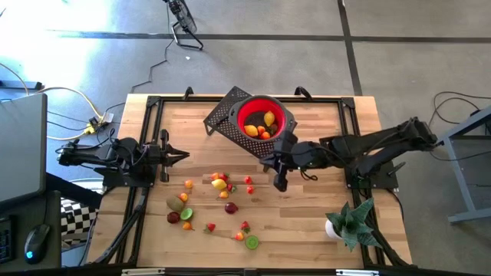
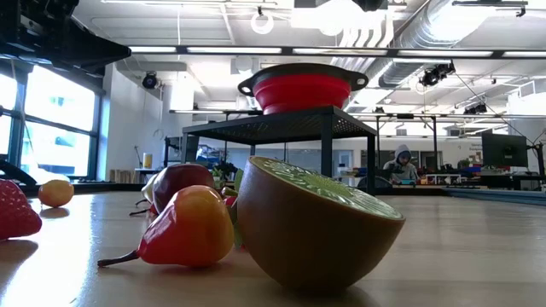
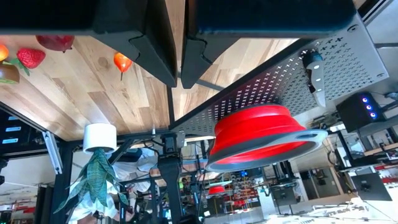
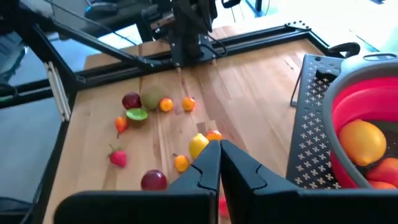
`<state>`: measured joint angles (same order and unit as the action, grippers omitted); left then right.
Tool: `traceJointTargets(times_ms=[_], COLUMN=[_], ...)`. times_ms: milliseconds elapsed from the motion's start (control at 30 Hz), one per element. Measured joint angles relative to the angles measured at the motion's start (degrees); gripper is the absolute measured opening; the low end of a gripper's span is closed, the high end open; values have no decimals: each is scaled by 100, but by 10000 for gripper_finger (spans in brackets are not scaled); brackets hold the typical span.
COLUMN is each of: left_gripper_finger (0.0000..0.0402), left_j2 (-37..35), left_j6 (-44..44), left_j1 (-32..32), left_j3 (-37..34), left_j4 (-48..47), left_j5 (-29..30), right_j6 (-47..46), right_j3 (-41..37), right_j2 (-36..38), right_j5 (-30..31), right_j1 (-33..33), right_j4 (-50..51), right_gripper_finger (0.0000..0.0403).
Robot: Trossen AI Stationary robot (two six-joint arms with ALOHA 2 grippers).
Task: Pick & Place Fruit
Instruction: Adjust the strainer bowl on the shelf
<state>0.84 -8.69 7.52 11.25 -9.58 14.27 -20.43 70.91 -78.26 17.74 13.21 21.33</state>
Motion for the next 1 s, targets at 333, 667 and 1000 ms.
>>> traceJointTargets(times_ms=[333,667,1000], left_gripper_finger=[19,19,19], left_j2=[1,1,2], left_j6=[-177,-351,-500], left_j1=[-1,0,-1], left_j3=[0,0,0], left_j4=[0,2,3], left_j5=[1,0,0], right_j6=[-488,-1134,-1132], right_j3=[0,-7,-7], right_j2=[-57,-293,-564], right_j5=[282,470,451], right_j1=[314,460,595], right_j4=[-94,-216,-706], right_gripper_finger=[3,3,4])
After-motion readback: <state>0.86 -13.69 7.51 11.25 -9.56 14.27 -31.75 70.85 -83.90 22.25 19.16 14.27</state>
